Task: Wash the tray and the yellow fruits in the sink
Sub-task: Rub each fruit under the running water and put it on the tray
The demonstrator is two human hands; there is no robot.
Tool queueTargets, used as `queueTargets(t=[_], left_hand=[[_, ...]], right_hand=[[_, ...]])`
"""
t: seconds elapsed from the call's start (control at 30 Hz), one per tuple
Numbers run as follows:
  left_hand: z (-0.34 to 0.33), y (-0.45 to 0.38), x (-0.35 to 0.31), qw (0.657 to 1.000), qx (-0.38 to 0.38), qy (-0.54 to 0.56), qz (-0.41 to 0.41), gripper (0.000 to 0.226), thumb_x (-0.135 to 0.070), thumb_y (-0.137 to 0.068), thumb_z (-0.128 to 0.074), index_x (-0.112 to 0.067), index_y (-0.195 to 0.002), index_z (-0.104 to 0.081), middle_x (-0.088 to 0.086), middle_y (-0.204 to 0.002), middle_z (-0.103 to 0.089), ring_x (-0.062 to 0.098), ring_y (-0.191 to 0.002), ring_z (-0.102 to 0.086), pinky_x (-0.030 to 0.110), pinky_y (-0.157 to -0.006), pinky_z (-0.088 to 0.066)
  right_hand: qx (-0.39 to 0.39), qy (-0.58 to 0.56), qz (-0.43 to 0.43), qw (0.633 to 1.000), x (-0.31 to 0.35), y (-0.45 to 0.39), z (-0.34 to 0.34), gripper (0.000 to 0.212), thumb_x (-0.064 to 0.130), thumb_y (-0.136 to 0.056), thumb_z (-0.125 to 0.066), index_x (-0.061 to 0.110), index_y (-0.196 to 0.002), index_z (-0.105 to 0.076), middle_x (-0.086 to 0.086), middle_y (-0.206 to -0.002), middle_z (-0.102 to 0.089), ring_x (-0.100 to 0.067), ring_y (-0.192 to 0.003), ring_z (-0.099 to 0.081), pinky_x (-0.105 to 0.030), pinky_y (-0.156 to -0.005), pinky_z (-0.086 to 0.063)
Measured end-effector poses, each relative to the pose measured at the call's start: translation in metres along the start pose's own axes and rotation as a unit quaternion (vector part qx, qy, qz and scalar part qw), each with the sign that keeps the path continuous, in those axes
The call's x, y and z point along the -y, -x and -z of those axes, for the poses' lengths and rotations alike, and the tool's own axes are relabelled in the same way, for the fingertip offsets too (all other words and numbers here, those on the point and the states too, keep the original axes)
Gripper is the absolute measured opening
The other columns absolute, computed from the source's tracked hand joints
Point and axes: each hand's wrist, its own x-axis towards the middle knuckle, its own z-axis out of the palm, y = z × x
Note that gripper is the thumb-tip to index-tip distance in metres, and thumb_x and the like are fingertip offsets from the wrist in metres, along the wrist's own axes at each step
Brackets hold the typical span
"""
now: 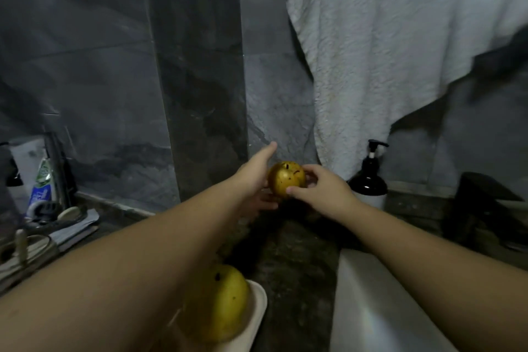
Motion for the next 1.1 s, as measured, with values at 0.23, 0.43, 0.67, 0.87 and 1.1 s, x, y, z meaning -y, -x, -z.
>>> queueTargets(t=[0.23,0.43,0.67,0.87,1.1], left_hand=[[-0.092,0.082,0.013,0.995,0.06,0.076,0.008,0.026,-0.047,-0.091,-0.067,-0.025,-0.104,-0.07,0.0,-0.078,-0.056,0.015,-0.075,-0.059,0.03,-0.071,-0.052],[-0.16,0.119,0.048,0.983,0.134,0.117,0.04,0.029,-0.047,-0.097,-0.064,-0.023,-0.114,-0.068,0.006,-0.094,-0.067,0.021,-0.084,-0.063,0.041,-0.09,-0.057],[-0.207,0.127,0.085,0.974,0.16,0.147,0.064,0.036,-0.041,-0.093,-0.075,-0.016,-0.117,-0.068,0.013,-0.114,-0.065,0.023,-0.098,-0.07,0.033,-0.076,-0.064],[-0.22,0.115,0.096,0.981,0.126,0.131,0.06,0.025,-0.04,-0.091,-0.074,-0.024,-0.109,-0.067,0.011,-0.109,-0.063,0.026,-0.101,-0.067,0.035,-0.069,-0.064],[-0.226,0.099,0.116,0.98,0.122,0.105,0.116,0.023,-0.038,-0.089,-0.072,-0.023,-0.104,-0.063,0.013,-0.104,-0.062,0.026,-0.091,-0.067,0.032,-0.064,-0.062]], right_hand=[[-0.047,-0.038,-0.03,0.998,-0.007,0.097,0.099,0.065,0.028,-0.077,-0.089,0.018,-0.134,-0.06,0.014,-0.1,-0.068,0.019,-0.069,-0.061,0.0,-0.062,-0.042],[-0.054,0.026,-0.073,0.996,-0.031,0.168,0.16,0.073,0.039,-0.075,-0.088,0.021,-0.138,-0.057,0.013,-0.107,-0.062,0.006,-0.084,-0.059,-0.006,-0.067,-0.043],[-0.02,0.063,-0.102,0.993,-0.068,0.216,0.192,0.079,0.043,-0.076,-0.087,0.024,-0.144,-0.052,0.017,-0.111,-0.06,0.015,-0.079,-0.051,0.0,-0.06,-0.04],[-0.023,0.018,-0.117,0.993,-0.079,0.211,0.217,0.071,0.024,-0.09,-0.066,0.026,-0.155,-0.037,0.004,-0.103,-0.071,-0.012,-0.087,-0.071,-0.03,-0.072,-0.061],[-0.068,0.153,-0.128,0.978,-0.084,0.166,0.234,0.055,0.055,-0.102,-0.045,0.031,-0.151,-0.046,-0.002,-0.148,-0.056,-0.025,-0.131,-0.053,-0.036,-0.097,-0.044]])
